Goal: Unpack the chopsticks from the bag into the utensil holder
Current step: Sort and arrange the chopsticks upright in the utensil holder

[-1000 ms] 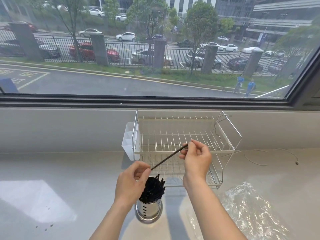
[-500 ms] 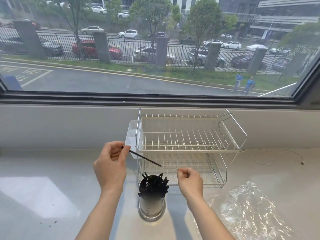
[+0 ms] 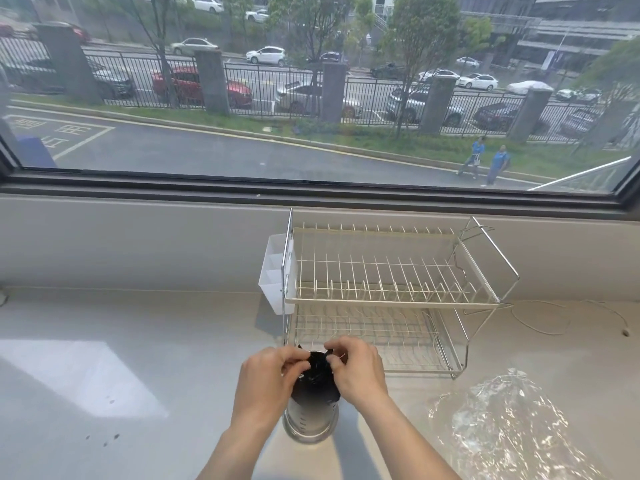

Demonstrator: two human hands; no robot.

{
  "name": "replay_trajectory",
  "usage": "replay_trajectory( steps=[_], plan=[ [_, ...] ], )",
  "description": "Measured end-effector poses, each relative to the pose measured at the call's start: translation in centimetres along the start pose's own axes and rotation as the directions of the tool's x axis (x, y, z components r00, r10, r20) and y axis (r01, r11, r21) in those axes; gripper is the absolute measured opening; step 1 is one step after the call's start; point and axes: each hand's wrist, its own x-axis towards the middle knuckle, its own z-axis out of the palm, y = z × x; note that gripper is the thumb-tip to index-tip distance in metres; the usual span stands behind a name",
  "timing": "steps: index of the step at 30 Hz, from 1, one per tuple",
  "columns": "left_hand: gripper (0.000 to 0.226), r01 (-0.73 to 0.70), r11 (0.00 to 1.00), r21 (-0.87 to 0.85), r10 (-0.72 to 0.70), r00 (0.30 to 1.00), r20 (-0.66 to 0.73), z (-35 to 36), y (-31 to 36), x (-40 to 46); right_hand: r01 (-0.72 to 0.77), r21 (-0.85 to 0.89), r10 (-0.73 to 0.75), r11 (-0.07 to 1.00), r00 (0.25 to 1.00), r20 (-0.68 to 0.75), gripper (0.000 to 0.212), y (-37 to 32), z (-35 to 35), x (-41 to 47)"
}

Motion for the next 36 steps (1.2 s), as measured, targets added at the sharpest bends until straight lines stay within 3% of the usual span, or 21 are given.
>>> replay_trajectory(
  steps=[5,12,19,23,27,30,36],
  plan=[
    [0.028,0.095,0.995,0.038,-0.096,0.995,0.017,0.4,-0.3,0.1,0.073,-0.083,-0.072,0.994,0.997,0.016,0.015,0.1,-0.1,0.3],
    [0.018,0.183,0.979,0.088,-0.184,0.983,0.003,0.1,-0.6,0.2,0.117,-0.086,-0.115,0.989,0.993,0.023,0.014,0.2,-0.1,0.4],
    [0.013,0.272,0.962,0.001,-0.272,0.962,0.006,-0.1,-0.8,0.1,0.161,-0.066,-0.159,0.985,0.987,0.035,0.013,0.3,0.1,0.4],
    [0.011,0.317,0.947,-0.056,-0.317,0.948,-0.002,-0.1,-0.9,0.3,0.183,0.011,-0.182,0.983,0.981,-0.063,0.010,-0.5,-0.3,0.4],
    [0.015,0.244,0.970,0.002,-0.243,0.966,-0.087,-0.2,-0.9,0.8,0.206,0.191,-0.158,0.960,0.958,-0.239,0.004,-2.1,-1.8,1.1],
    [0.027,0.186,0.981,0.060,-0.187,0.982,0.014,0.0,-0.5,1.9,0.219,0.300,-0.132,0.928,0.950,-0.285,0.010,-3.4,-2.9,1.7],
    [0.037,0.213,0.959,0.186,-0.250,0.946,0.206,0.8,1.4,4.2,0.208,0.229,-0.158,0.951,0.963,-0.217,0.008,-3.2,-2.9,1.5]
  ],
)
